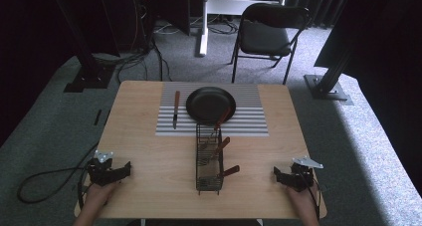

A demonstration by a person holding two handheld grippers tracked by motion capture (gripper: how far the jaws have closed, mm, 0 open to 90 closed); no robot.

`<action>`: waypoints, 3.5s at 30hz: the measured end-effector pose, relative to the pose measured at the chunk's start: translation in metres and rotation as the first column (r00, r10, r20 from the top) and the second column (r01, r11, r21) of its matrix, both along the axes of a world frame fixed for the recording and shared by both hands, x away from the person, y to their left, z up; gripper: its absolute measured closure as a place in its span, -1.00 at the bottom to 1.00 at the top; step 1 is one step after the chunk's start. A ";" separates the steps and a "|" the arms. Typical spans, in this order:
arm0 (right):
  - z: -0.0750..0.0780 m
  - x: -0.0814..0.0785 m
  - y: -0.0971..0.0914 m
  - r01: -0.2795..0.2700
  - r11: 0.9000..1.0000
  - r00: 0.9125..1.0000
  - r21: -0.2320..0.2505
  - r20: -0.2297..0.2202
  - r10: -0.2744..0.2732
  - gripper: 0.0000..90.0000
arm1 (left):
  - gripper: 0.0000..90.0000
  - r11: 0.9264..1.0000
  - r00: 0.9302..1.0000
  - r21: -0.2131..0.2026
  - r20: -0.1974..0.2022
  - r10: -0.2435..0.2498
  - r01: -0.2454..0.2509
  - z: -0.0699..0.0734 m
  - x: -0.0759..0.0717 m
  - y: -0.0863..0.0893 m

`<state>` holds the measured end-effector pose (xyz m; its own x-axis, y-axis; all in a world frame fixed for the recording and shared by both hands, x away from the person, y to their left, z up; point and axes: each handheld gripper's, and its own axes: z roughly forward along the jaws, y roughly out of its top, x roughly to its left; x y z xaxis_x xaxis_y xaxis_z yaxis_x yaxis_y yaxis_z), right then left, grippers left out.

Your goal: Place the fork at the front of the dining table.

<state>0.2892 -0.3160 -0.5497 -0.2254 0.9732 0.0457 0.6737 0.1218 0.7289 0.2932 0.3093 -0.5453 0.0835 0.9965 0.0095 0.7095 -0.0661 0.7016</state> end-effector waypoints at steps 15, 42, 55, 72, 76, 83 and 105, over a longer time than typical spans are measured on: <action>0.006 -0.010 0.002 0.000 1.000 1.000 -0.007 -0.020 -0.001 -0.68 | -0.80 1.000 1.000 0.000 -0.002 -0.006 0.006 0.000 0.000 0.001; 0.045 -0.032 0.051 -0.185 0.982 0.983 0.031 0.017 0.185 -0.66 | -0.80 1.000 1.000 0.000 -0.002 -0.006 0.006 0.000 0.000 0.001; 0.079 -0.061 0.102 -0.354 0.930 0.934 0.098 0.099 0.344 -0.64 | -0.80 1.000 1.000 0.000 -0.003 -0.006 0.006 0.000 0.000 0.001; 0.117 -0.089 0.136 -0.431 0.885 0.896 0.175 0.202 0.396 -0.64 | -0.80 1.000 1.000 0.000 -0.002 -0.006 0.006 0.000 0.000 0.001; 0.123 -0.091 0.148 -0.411 0.891 0.903 0.194 0.223 0.368 -0.64 | -0.80 1.000 1.000 0.001 -0.004 -0.007 0.007 0.000 0.000 0.001; 0.120 -0.089 0.162 -0.333 0.915 0.936 0.229 0.196 0.292 -0.49 | -0.80 1.000 1.000 0.002 -0.003 -0.007 0.007 0.000 0.000 0.001; 0.111 -0.087 0.174 -0.196 0.913 0.974 0.357 0.178 0.140 0.44 | -0.80 1.000 1.000 0.001 -0.004 -0.007 0.007 0.000 0.000 0.001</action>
<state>0.2023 -0.1417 -0.4390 -0.4158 0.8397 0.3493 0.5500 -0.0737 0.8319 0.2932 0.3100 -0.5450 0.0905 0.9958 0.0103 0.7116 -0.0719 0.6989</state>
